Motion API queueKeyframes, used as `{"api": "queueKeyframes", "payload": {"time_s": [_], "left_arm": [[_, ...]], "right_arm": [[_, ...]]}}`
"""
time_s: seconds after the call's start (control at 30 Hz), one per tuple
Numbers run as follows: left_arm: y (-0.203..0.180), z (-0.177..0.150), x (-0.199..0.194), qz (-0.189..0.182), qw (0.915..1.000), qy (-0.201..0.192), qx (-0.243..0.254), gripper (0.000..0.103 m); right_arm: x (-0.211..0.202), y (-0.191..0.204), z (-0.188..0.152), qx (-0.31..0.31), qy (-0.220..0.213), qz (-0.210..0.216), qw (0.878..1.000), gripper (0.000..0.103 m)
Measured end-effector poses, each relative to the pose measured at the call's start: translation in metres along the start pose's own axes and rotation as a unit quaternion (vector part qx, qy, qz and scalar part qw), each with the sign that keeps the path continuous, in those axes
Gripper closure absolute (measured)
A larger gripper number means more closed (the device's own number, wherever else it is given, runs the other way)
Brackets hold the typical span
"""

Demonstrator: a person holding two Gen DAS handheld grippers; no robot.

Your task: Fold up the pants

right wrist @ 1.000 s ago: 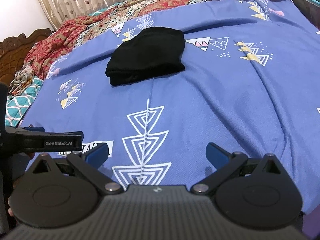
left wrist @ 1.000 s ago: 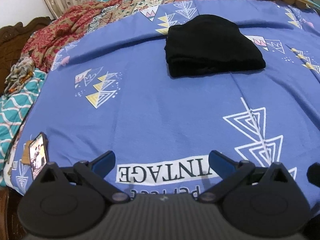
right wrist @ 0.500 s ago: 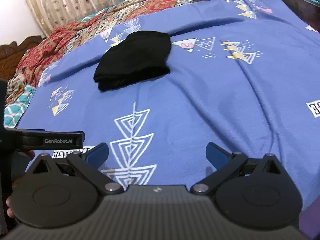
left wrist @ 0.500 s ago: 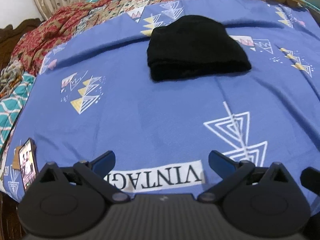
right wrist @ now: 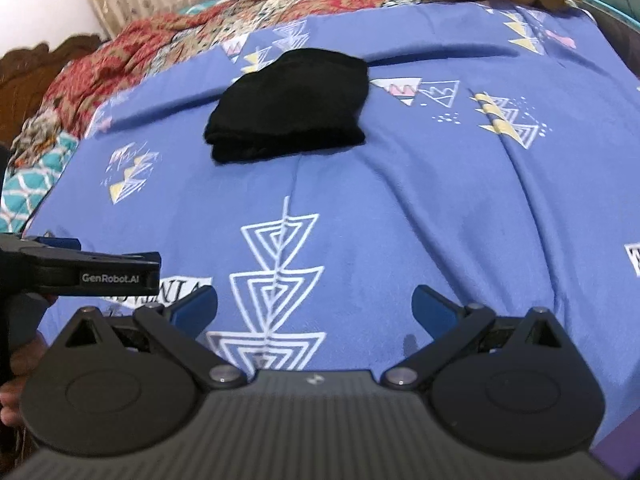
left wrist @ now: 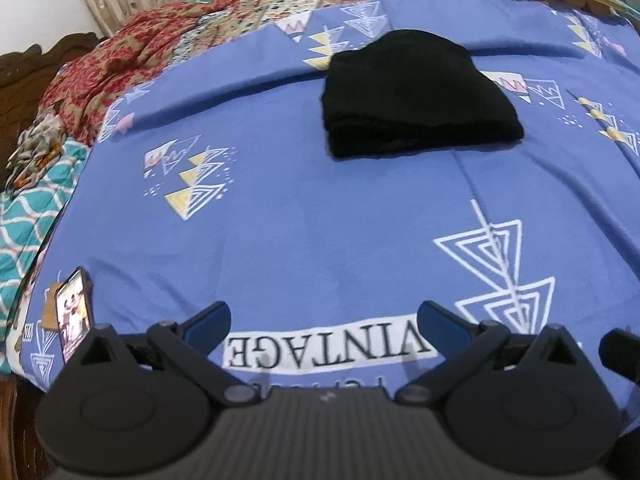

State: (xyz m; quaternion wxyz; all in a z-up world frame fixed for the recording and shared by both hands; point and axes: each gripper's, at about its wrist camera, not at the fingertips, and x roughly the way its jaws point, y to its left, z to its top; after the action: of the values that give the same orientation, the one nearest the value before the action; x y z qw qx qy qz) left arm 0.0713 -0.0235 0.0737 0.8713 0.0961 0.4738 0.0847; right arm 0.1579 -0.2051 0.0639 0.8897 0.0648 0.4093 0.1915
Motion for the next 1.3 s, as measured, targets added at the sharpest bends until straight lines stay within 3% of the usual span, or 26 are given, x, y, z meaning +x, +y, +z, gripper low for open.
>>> {"api": "queueKeyframes", "payload": {"time_s": [0.13, 0.3, 0.6, 1.3], "left_arm": [[0.010, -0.004, 0.001, -0.001, 0.9999, 0.002, -0.011, 0.000], [0.009, -0.007, -0.001, -0.006, 1.0000, -0.001, -0.003, 0.000], [0.002, -0.008, -0.007, 0.001, 1.0000, -0.005, 0.005, 0.000], [-0.006, -0.012, -0.011, 0.031, 0.9991, -0.008, 0.028, 0.000]], "right_arm": [[-0.004, 0.016, -0.003, -0.026, -0.005, 0.019, 0.999, 0.000], [0.009, 0.013, -0.012, 0.011, 0.035, 0.028, 0.999, 0.000], [-0.009, 0.004, -0.013, 0.037, -0.020, 0.006, 0.999, 0.000], [-0.007, -0.005, -0.015, 0.051, -0.015, 0.027, 0.998, 0.000]]}}
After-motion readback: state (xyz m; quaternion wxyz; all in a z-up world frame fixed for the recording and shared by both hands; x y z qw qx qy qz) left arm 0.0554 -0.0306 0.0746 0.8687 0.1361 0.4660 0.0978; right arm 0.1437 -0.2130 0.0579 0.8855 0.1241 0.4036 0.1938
